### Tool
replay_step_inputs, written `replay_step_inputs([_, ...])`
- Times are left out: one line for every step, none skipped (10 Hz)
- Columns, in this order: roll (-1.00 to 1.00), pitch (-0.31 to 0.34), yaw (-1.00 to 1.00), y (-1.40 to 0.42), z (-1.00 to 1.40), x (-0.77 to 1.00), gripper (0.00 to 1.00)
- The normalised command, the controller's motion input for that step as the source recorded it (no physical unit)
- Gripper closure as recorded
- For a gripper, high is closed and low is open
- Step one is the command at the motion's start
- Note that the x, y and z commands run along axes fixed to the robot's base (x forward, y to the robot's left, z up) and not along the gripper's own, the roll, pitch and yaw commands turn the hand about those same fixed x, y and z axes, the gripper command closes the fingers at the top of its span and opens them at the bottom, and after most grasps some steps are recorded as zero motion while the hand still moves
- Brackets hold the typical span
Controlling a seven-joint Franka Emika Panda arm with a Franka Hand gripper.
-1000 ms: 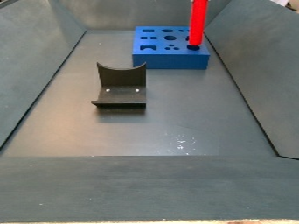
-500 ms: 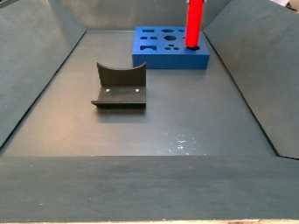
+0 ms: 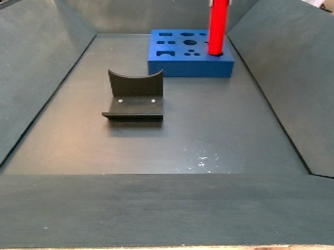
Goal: Pick up the hexagon object. Move up. Move to above the board. Insert the hexagon object.
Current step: Insert the hexagon object.
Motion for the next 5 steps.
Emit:
replay_step_inputs([0.03, 0.0, 0.0, 0.05, -0.31, -0.12, 1.0])
replay_step_inputs([0.0, -0.019, 0.0, 0.31, -0.31, -0.25, 1.0])
replay_step_inputs([0.0, 0.0, 0.0, 0.02, -0.04, 0.0, 1.0])
replay_step_inputs([0.07, 0.0, 0.09, 0.12, -0.11, 0.0, 1.0])
replay_step_inputs([0.06, 0.024, 0.0, -0.04, -0.27, 0.28, 1.0])
